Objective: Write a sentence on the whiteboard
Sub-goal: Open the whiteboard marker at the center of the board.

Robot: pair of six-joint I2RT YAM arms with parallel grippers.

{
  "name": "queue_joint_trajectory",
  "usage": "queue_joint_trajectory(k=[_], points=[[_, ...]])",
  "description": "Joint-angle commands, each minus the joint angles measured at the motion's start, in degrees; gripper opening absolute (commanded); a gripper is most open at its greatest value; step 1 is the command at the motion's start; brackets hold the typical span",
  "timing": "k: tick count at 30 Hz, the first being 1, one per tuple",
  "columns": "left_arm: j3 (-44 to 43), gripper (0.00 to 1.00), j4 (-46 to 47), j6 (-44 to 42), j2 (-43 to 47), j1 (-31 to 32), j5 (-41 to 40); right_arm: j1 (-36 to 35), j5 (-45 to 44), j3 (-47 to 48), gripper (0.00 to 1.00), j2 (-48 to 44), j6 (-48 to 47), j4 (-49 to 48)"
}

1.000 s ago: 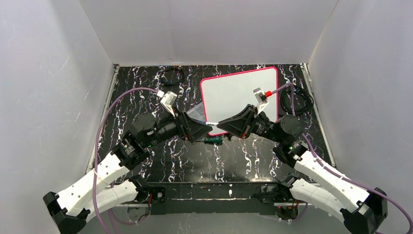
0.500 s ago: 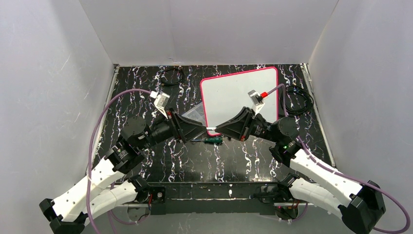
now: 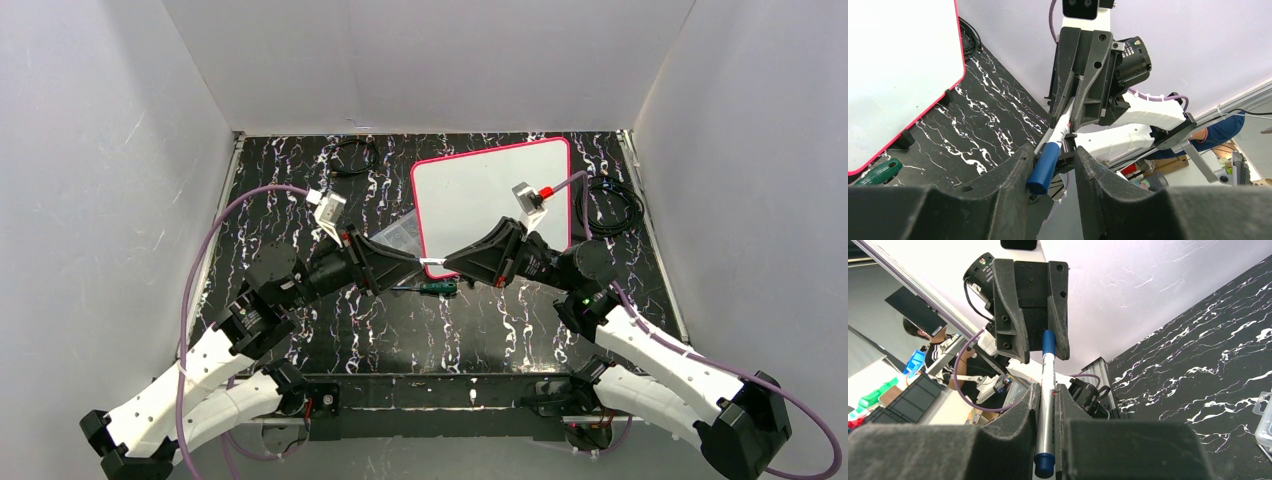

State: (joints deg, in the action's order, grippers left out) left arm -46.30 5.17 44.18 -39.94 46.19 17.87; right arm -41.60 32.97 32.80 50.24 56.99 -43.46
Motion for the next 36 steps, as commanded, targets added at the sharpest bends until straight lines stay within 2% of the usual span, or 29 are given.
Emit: queue_joint_trajectory(k=[1,4,10,15,27,32,36], points=[[0.07,0.33,1.95,-0.20,1.10,-0.31,1.07,0.30,-0.63,0.24,0.01,-0.90,-0.31,-1.26],[0.23,0.27,2.25,-0.13,1.31,-0.27,0.56,0.32,-0.30,0.39,0.01,-0.68,-0.36,-1.14],[0.28,0.00,2.30,-0.31,1.61,-0.23,0.19,0.54,-3.41,-0.62,0.01,-2.58,-0.67,-0.64],[-0.18,0.00,2.39,-0.34,2.36,-0.36,0.96,1.47,-4.12,-1.98,0.01,-4.25,0.05,-2.31],[-0.46,0.00,2.57,-0.95,4.99,-0.67,1.73,4.48,-2.24,-5.59,0.01,-3.08,8.03,-14.38],[-0.78,0.00,0.97,-2.52,7.00,-1.01,1.35,5.59,-2.53,-5.84,0.01,-5.62,5.83,-9.33],[-3.53,0.00,-9.46,-8.58,10.09,-0.93,-2.88,6.22,-3.96,-4.07,0.01,-9.74,0.44,2.29]])
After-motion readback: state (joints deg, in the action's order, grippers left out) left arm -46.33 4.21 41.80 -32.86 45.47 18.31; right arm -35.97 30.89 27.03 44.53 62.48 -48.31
